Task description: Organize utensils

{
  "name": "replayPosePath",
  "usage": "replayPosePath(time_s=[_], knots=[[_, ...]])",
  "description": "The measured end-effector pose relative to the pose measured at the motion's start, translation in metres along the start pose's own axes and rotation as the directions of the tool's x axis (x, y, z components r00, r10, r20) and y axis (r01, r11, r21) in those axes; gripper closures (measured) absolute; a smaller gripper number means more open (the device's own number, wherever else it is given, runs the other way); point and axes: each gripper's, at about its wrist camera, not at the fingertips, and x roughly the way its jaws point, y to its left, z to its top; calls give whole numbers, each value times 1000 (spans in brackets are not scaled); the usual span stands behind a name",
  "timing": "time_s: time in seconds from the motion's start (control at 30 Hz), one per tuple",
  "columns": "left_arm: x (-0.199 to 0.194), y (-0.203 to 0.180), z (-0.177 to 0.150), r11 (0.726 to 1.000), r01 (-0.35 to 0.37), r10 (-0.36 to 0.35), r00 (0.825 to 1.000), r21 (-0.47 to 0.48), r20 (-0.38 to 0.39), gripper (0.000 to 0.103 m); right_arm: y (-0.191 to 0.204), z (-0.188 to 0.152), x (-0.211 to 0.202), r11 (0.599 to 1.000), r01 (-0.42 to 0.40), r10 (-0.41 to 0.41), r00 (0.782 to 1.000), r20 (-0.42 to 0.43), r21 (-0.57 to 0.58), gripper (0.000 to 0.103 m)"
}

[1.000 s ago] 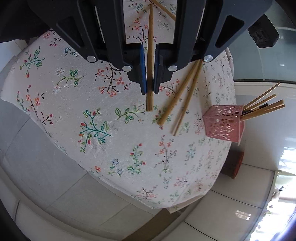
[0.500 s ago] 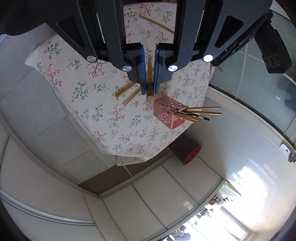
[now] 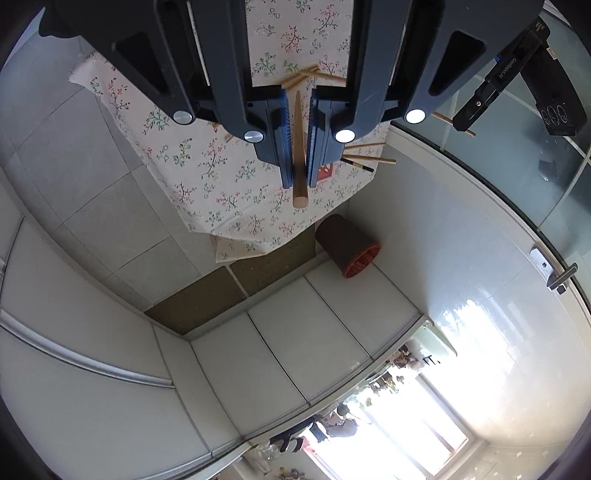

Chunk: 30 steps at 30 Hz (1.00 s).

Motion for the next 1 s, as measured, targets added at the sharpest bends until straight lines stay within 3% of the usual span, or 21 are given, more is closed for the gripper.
replayPosePath(time_s=[0.27,0.5,0.83,0.97,1.0], knots=[[-2,11,40,998,-58,57,995,17,78,99,13,42,-4,999,16,-13,997,80,-39,95],[29,26,75,994,-112,112,984,-1,136,99,36,83,19,996,15,-4,992,129,-86,95],[112,66,81,986,-160,163,981,-39,104,99,79,95,99,973,13,9,995,96,-231,95],[138,80,69,988,-142,144,989,-54,35,97,89,85,132,961,2,13,999,52,-277,95],[140,82,65,988,-141,142,990,-55,20,91,91,82,140,958,-1,13,999,38,-288,95]])
